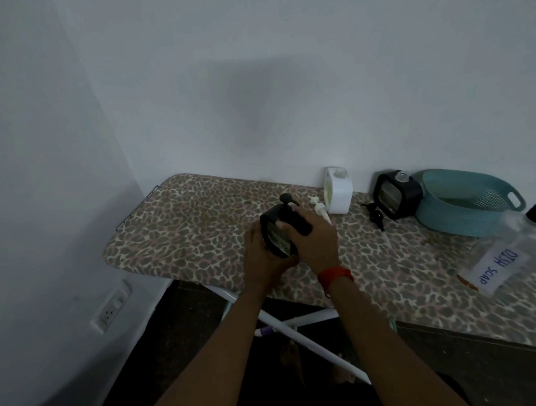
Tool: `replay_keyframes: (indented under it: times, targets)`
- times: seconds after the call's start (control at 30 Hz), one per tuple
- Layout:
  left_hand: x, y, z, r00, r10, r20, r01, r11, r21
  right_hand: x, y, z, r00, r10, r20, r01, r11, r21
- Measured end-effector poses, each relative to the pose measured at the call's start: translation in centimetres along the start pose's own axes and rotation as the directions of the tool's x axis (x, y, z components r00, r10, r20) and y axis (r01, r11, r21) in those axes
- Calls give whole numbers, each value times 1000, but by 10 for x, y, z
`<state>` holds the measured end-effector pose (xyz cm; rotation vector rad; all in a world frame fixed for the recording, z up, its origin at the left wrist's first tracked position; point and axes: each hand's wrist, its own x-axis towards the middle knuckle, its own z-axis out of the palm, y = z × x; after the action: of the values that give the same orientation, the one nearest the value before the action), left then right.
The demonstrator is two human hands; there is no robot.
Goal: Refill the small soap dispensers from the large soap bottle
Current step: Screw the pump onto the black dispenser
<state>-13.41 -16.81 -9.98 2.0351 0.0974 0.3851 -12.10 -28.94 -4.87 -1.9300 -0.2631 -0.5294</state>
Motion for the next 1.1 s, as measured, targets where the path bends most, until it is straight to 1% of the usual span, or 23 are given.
replay_keyframes:
  times: [0.03,0.13,0.23,0.3,0.4,0.47,0.5,0.57,0.63,0.7,0.8,0.9,0.97,1.03,1.1]
  targets:
    - [0,0,-2,1000,-7,0,7,1000,-2,-5,4,-4,999,20,34,-21,1000,11]
    - [-4,-3,-7,999,-10,42,13,996,-84,-21,20,-12,981,134,140,-140,989,37]
    - [-17,-6,-3,996,-17,82,20,999,-36,-33,29,-13,966,164,201,-176,983,43]
    - [-25,-6,2,997,-39,62,39,999,1,-37,30,-13,962,168,214,-180,983,39]
    - [-31,1,11,999,-37,16,36,999,31,-38,35,-17,956,180,233,-209,972,108]
    - [-32,9,17,997,-42,-60,44,999,30,-38,39,-22,947,193,258,-239,957,162]
    - [-32,12,19,992,-41,-117,43,999,21,-38,42,-24,948,186,259,-236,956,176]
    - [-32,19,24,977,-39,-209,42,999,8,-40,50,-28,965,172,198,-206,965,165]
    - [-31,22,31,965,-44,-257,47,999,8,-42,61,-29,982,169,86,-179,975,128]
    - [-27,21,35,959,-49,-280,56,998,18,-42,67,-27,985,172,22,-174,980,96]
    - [-7,19,33,965,-59,-257,63,998,7,-36,75,-23,972,232,45,-233,972,26]
    - [35,25,27,965,-58,-257,60,998,1,-28,83,-26,959,252,128,-244,967,-73]
    - [69,32,26,963,-84,-257,85,996,-6,-24,87,-33,945,281,164,-279,960,-36]
    - [102,35,26,962,-113,-250,113,993,-13,-24,89,-37,935,317,157,-331,941,68]
    - [129,31,25,962,-139,-235,143,990,2,-27,89,-37,943,305,135,-320,941,108]
